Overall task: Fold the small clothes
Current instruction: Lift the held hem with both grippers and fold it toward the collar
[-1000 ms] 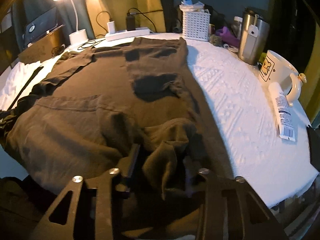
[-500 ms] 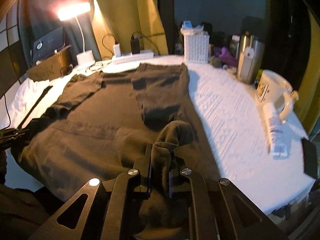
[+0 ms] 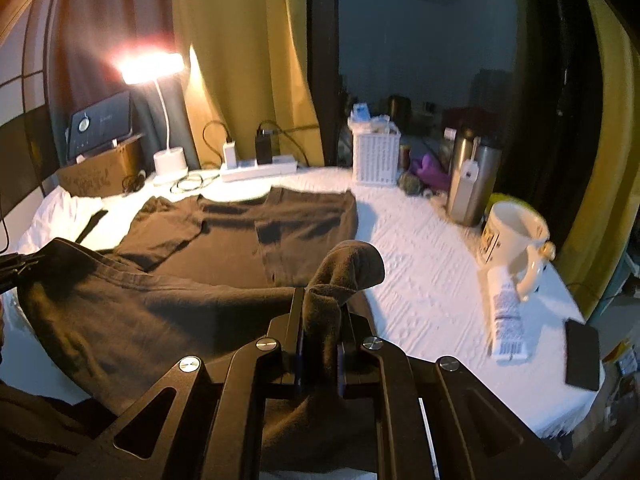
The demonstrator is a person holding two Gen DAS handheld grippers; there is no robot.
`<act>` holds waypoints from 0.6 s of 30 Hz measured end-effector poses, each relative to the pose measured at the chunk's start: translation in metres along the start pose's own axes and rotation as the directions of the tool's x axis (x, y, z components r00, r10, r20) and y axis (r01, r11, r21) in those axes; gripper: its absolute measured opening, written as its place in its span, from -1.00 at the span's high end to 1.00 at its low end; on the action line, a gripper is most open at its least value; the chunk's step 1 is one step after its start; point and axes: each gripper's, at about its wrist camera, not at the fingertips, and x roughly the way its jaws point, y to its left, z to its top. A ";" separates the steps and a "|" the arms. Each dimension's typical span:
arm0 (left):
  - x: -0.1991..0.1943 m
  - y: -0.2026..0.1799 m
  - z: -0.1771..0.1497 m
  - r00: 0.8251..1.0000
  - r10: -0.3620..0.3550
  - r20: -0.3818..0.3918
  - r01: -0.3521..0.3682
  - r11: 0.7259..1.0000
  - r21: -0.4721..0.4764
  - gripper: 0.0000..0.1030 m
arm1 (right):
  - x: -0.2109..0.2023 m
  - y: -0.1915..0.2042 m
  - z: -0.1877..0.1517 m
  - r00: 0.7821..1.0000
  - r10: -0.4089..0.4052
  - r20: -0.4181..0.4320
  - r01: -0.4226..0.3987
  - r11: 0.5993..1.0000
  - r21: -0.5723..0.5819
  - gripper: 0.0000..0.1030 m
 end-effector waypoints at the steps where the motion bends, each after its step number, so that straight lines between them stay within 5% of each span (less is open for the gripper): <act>1: -0.002 0.000 0.003 1.000 0.003 0.009 -0.003 1.000 0.004 0.77 | -0.002 -0.001 0.003 1.000 -0.005 0.011 0.005 1.000 0.000 0.78; 18: 0.000 0.007 0.048 0.991 0.067 0.114 -0.070 0.997 0.016 0.77 | 0.004 -0.019 0.043 0.995 -0.021 0.093 0.022 1.000 -0.005 0.78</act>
